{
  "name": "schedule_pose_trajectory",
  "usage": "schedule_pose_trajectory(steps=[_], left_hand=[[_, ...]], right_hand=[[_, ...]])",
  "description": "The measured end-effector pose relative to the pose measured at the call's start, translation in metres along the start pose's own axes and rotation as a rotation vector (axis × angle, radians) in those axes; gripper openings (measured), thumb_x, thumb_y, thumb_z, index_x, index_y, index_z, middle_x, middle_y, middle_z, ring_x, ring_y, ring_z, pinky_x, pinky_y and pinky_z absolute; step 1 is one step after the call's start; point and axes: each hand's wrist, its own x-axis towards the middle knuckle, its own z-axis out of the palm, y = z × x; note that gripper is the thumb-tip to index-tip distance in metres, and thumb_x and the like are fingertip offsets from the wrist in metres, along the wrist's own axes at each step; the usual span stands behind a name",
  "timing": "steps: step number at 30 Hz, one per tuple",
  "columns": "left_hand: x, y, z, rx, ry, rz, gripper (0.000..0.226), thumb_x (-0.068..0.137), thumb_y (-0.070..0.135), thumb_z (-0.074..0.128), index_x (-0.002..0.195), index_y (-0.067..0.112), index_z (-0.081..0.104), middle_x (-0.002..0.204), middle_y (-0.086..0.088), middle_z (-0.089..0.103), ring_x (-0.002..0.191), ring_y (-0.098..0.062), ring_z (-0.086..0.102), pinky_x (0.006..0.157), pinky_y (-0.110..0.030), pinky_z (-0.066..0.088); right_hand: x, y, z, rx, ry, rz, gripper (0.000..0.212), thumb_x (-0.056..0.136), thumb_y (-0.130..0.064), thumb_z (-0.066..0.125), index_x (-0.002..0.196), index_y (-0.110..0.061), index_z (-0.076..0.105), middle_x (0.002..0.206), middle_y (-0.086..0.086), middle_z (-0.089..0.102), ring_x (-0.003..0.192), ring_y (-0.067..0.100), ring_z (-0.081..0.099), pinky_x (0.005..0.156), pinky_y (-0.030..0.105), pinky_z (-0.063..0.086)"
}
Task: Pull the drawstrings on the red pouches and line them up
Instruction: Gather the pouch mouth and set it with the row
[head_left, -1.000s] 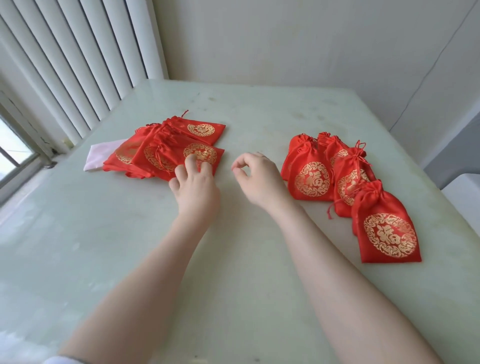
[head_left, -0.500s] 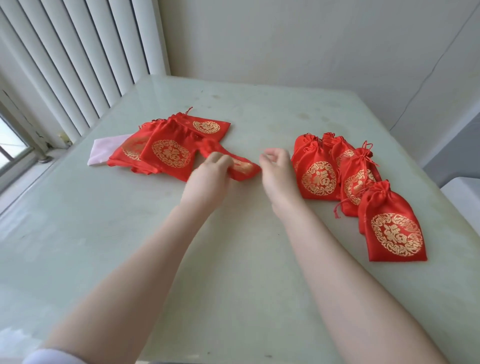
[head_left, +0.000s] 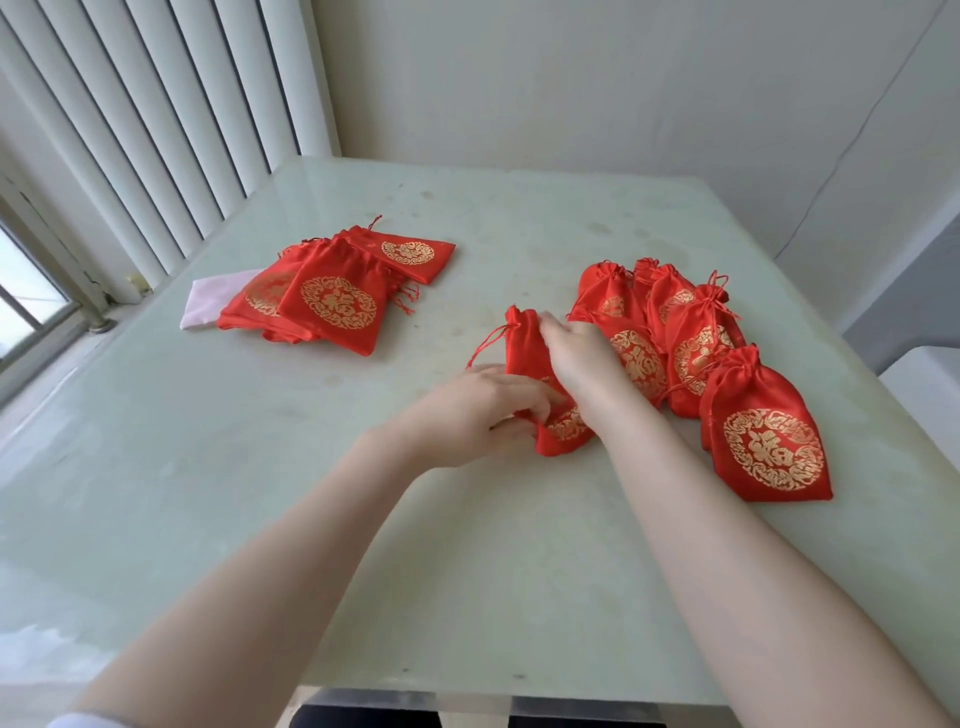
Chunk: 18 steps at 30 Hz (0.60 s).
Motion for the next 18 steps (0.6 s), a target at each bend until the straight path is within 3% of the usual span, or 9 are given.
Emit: schedule_pose_trajectory(steps=[3,6,8,10,12,14,16,18], left_hand=[[-0.005,0.004,-0.005,0.097,0.039,0.001,0.011,0.079,0.021,0.057,0.089,0.016,0.057,0.107,-0.002,0.067,0.092,-0.016,0.046,0.086,-0.022,0.033],[-0.012,0.014,-0.012,-0.135,0.121,-0.153,0.027,0.072,0.019,0.054,0.099,0.017,0.05,0.104,-0.002,0.059,0.094,-0.015,0.049,0.085,-0.03,0.041],[-0.012,0.025,-0.017,-0.355,0.228,-0.257,0.038,0.072,0.024,0.053,0.109,0.017,0.044,0.1,0.001,0.056,0.096,-0.013,0.049,0.086,-0.025,0.041],[-0.008,0.031,-0.019,-0.536,0.381,-0.365,0.053,0.082,0.019,0.056,0.129,0.02,0.031,0.093,0.002,0.06,0.092,-0.007,0.054,0.084,-0.02,0.041],[-0.003,0.033,-0.023,-0.561,0.475,-0.489,0.061,0.092,0.011,0.052,0.142,0.021,0.019,0.086,0.004,0.061,0.082,0.002,0.057,0.079,-0.01,0.041],[0.001,0.03,-0.028,-0.402,0.445,-0.566,0.049,0.093,0.011,0.05,0.138,0.019,0.034,0.08,0.008,0.062,0.077,-0.002,0.058,0.069,-0.01,0.041],[0.004,0.025,-0.034,-0.29,0.391,-0.63,0.03,0.09,0.013,0.052,0.12,0.016,0.054,0.075,0.007,0.062,0.073,-0.008,0.059,0.061,-0.019,0.04],[0.006,0.02,-0.039,-0.312,0.394,-0.68,0.014,0.088,0.014,0.056,0.102,0.014,0.061,0.07,0.005,0.062,0.059,0.002,0.055,0.057,-0.021,0.041]], right_hand=[[-0.007,0.002,-0.001,0.135,0.038,-0.034,0.036,0.095,-0.032,0.041,0.072,-0.011,0.058,0.069,0.007,0.054,0.068,0.019,0.047,0.064,0.032,0.035],[-0.02,-0.001,-0.008,0.38,0.023,-0.096,0.021,0.091,-0.025,0.054,0.076,-0.013,0.06,0.073,0.009,0.056,0.07,0.018,0.05,0.067,0.033,0.041],[-0.027,-0.004,-0.012,0.503,0.009,-0.156,0.008,0.091,-0.014,0.056,0.083,-0.015,0.06,0.082,0.005,0.064,0.077,0.017,0.059,0.074,0.033,0.049],[-0.035,-0.008,-0.015,0.547,-0.022,-0.223,0.009,0.091,-0.008,0.055,0.09,-0.016,0.06,0.085,0.002,0.066,0.08,0.015,0.062,0.078,0.029,0.051],[-0.04,-0.012,-0.017,0.551,-0.057,-0.276,0.01,0.091,-0.006,0.054,0.091,-0.015,0.06,0.085,0.002,0.066,0.08,0.014,0.062,0.078,0.027,0.051],[-0.044,-0.013,-0.016,0.532,-0.075,-0.308,0.012,0.091,-0.006,0.054,0.09,-0.016,0.06,0.084,0.0,0.066,0.079,0.012,0.062,0.077,0.026,0.051],[-0.044,-0.014,-0.015,0.501,-0.06,-0.325,0.013,0.091,-0.006,0.055,0.09,-0.019,0.059,0.086,-0.001,0.066,0.082,0.01,0.062,0.08,0.026,0.051],[-0.04,-0.017,-0.013,0.475,-0.034,-0.332,0.016,0.091,-0.005,0.054,0.091,-0.021,0.057,0.089,-0.002,0.065,0.084,0.009,0.061,0.083,0.026,0.05]])
